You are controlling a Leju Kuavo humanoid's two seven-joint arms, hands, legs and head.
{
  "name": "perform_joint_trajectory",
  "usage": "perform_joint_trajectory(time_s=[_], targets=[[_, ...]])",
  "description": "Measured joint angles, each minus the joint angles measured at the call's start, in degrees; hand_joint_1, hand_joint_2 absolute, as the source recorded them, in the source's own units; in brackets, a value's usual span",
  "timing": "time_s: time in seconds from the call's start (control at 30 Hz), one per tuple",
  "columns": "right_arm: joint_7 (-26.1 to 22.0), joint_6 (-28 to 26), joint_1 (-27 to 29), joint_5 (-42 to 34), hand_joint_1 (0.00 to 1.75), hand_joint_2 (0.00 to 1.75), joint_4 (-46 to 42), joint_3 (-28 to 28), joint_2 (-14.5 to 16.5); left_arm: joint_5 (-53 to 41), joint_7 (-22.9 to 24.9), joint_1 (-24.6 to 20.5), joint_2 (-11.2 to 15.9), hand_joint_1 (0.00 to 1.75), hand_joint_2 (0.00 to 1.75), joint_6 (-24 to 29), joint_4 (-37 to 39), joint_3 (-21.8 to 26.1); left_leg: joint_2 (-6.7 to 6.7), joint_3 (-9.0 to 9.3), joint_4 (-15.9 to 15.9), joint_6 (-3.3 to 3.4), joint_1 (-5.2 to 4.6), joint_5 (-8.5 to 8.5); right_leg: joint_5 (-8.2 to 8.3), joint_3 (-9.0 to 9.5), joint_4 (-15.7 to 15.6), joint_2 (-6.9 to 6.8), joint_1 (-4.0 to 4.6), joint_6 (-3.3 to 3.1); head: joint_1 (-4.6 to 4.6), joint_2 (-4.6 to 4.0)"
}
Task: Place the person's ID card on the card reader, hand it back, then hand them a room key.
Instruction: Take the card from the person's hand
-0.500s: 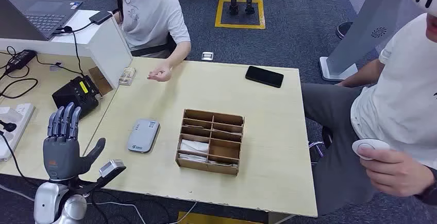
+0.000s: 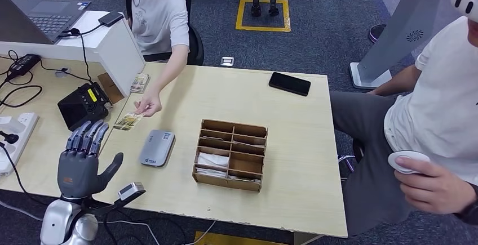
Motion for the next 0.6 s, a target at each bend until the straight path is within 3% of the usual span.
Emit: perform_joint_trajectory(time_s=[0.1, 0.27, 0.4, 0.6], targets=[[-0.01, 0.0, -0.03, 0.53, 0.0, 1.75, 0.0, -0.07, 0.08, 0.05, -2.78, -1.06, -2.26, 0.0, 0.0, 0.02, -0.07, 2.49, -0.01, 0.0, 0.0, 0.0, 0.0, 0.0, 0.0, 0.0, 0.0, -0.01, 0.0, 0.0, 0.01, 0.0], [0.03, -0.03, -0.06, 1.08, 0.0, 1.75, 0.0, -0.33, 0.16, 1.66, -3.46, -1.9, -4.01, 0.0, 0.0, 0.11, -0.67, 3.87, 0.0, 0.01, 0.0, 0.0, 0.0, 0.0, 0.01, 0.0, 0.0, 0.0, 0.0, 0.0, 0.01, 0.0], [0.05, -0.09, -0.08, 1.4, 0.0, 1.75, 0.0, -0.64, 0.17, 2.71, -3.48, -2.2, -4.22, 0.0, 1.75, 0.15, -0.58, 3.92, 0.0, 0.0, 0.0, 0.0, 0.01, 0.0, 0.0, 0.0, 0.0, -0.01, 0.0, 0.0, 0.0, 0.0], [-0.48, -0.07, -0.1, 1.75, 0.0, 1.75, 0.0, -1.09, 0.19, 2.3, 0.07, -2.48, -3.71, 0.0, 1.75, 0.15, 0.17, 3.87, 0.01, 0.01, 0.0, 0.0, 0.01, 0.0, 0.0, -0.01, 0.0, 0.01, 0.0, 0.0, 0.01, 0.0]])
